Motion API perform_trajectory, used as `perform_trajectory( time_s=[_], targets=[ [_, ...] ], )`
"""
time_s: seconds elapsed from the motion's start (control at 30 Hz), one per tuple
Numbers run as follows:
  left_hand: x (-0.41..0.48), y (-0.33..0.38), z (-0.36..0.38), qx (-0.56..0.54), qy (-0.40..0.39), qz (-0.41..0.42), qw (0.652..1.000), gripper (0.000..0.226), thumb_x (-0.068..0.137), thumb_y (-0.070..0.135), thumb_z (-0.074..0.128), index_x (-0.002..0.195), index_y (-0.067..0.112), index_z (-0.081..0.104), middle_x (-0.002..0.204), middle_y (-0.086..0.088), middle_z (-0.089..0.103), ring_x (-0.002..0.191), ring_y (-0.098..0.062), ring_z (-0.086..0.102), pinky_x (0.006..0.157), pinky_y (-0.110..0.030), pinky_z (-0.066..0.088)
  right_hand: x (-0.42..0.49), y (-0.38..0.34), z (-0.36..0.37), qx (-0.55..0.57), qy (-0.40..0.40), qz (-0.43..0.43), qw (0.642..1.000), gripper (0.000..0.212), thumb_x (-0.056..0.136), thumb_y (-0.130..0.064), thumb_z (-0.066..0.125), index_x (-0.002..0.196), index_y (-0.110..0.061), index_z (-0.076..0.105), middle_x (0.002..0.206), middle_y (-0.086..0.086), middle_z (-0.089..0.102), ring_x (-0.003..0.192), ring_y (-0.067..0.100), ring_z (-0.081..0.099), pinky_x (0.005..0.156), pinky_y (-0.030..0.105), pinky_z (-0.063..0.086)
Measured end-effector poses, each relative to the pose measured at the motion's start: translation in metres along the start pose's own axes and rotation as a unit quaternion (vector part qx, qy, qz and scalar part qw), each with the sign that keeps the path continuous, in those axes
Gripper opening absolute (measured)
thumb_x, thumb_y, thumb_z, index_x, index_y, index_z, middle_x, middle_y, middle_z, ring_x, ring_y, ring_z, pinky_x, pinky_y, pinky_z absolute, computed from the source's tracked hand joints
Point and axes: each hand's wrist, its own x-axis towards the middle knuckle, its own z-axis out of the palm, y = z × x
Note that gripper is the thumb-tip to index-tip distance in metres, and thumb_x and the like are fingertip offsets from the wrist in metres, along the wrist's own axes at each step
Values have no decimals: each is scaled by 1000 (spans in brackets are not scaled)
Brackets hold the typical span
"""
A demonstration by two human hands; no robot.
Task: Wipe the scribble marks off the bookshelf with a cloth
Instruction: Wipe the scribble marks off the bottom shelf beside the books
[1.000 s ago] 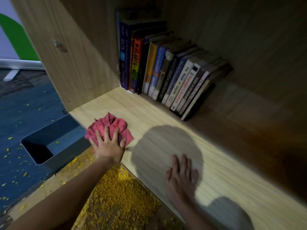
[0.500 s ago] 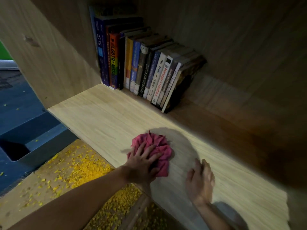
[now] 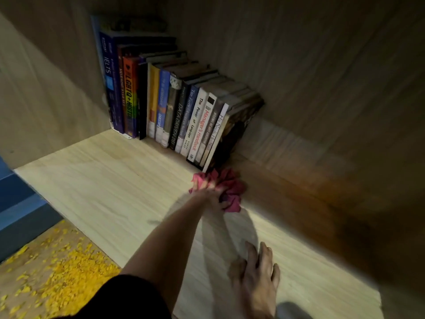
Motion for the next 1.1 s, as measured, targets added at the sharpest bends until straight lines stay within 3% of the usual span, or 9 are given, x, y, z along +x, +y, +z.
perform_trajectory(
  time_s=[0.07, 0.4, 0.53, 0.63, 0.73, 0.83, 0.93, 1.0, 1.1],
  targets=[
    [-5, 0, 5, 21, 0, -13, 1000, 64, 97, 57, 31, 152, 33, 11, 161, -8, 0, 147, -31, -8, 115, -56, -10, 1, 2, 4, -20, -12, 3, 1000, 47, 75, -36, 38, 112, -22, 63, 122, 17, 61, 119, 26, 40, 95, 45, 30],
    [-92, -12, 44, 1, 27, -19, 999, 64, 95, 62, 25, 152, 38, 6, 161, 0, -4, 146, -33, -8, 115, -55, -5, 1, -4, -14, 26, -117, 55, 991, 69, 81, -44, 15, 128, -19, 59, 142, 16, 46, 135, 32, 39, 108, 54, 29],
    [-132, -6, 58, 4, 2, -13, 1000, 97, 61, 74, -6, 152, 38, 1, 161, 0, -12, 146, -32, -14, 115, -52, -8, -3, -6, -25, 50, -158, 39, 985, 83, 76, -50, -2, 139, -24, 45, 154, 10, 27, 145, 25, 18, 116, 44, 10],
    [-153, 1, 66, -13, -2, -1, 1000, 110, 45, 72, -10, 150, 42, 5, 160, 6, -11, 147, -26, -12, 116, -47, -5, -2, -7, -38, 80, -163, 56, 982, 54, 97, -43, 14, 143, -26, 36, 158, 4, 16, 146, 20, 9, 118, 37, 5],
    [-159, -7, 64, -160, 6, 6, 987, 91, 52, 77, 3, 141, 59, 9, 160, 11, 0, 148, -20, -2, 118, -39, -1, -3, -29, -39, 145, -142, 119, 972, 43, 102, -30, 33, 145, -27, 34, 158, 6, 17, 145, 24, 17, 117, 43, 15],
    [-167, -32, 54, -272, 77, 51, 958, 47, 76, 64, 27, 115, 84, 9, 158, 8, 6, 147, -16, 10, 118, -31, 10, -28, -70, -33, 111, -130, -24, 985, 49, 84, -43, 41, 132, -37, 44, 146, -2, 43, 132, 29, 37, 97, 65, 34],
    [-184, -60, 62, -114, 97, -65, 987, 79, 80, 74, 8, 147, 37, -11, 153, 5, -23, 147, -17, -10, 118, -44, 2, -43, -85, -19, 25, -180, -86, 980, 64, 71, -64, 39, 131, -41, 43, 132, -11, 58, 126, 26, 39, 93, 62, 23],
    [-198, -65, 68, -48, 29, -135, 989, 118, 57, 91, -11, 145, 13, -25, 152, -5, -31, 142, -20, -25, 116, -45, -8, -37, -78, -18, 19, -188, -99, 977, 63, 73, -69, 37, 129, -42, 43, 126, -13, 62, 123, 24, 44, 95, 58, 21],
    [-195, -57, 60, -7, -33, -157, 987, 138, 38, 94, -12, 147, 9, -23, 153, -12, -30, 142, -24, -28, 115, -45, -10, -18, -53, -29, 11, -231, -105, 967, 63, 74, -66, 30, 130, -38, 42, 126, -12, 62, 119, 24, 57, 101, 57, 17]
  ],
)
